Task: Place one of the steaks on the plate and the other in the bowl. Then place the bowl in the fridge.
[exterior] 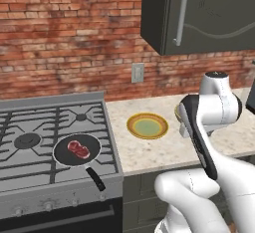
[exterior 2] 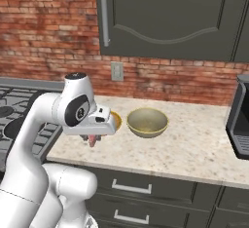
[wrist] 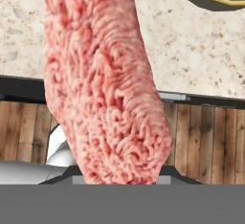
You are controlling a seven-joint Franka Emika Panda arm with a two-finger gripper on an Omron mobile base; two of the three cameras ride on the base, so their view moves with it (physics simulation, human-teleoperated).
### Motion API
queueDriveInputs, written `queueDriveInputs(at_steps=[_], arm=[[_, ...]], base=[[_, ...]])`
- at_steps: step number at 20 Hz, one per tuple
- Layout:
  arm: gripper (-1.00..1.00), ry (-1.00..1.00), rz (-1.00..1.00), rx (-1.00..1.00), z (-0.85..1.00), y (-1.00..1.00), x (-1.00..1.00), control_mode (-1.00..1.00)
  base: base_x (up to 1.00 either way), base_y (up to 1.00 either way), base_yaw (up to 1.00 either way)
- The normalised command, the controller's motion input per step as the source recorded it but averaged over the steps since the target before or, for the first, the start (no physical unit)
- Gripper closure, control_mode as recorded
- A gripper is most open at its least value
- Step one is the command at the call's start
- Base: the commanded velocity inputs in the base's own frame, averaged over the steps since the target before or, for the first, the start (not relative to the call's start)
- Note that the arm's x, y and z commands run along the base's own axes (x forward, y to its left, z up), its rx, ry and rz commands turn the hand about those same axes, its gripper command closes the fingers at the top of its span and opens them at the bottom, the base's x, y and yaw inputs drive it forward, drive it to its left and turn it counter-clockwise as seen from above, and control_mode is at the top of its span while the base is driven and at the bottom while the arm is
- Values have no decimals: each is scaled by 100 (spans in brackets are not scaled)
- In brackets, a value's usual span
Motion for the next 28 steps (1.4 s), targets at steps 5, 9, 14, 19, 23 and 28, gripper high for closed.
queueDriveInputs(at_steps=[5,9,14,19,23,28], arm=[[100,-1,2,0,17,-36,16,-100],[100,1,7,1,33,-62,60,-100],[100,22,1,3,27,-51,64,-100],[100,13,0,8,0,-29,60,-100],[100,8,-1,0,-23,-11,51,-100],[100,0,0,2,-34,-9,29,-100]], base=[[0,0,0],[0,0,0],[0,0,0],[0,0,0],[0,0,0],[0,0,0]])
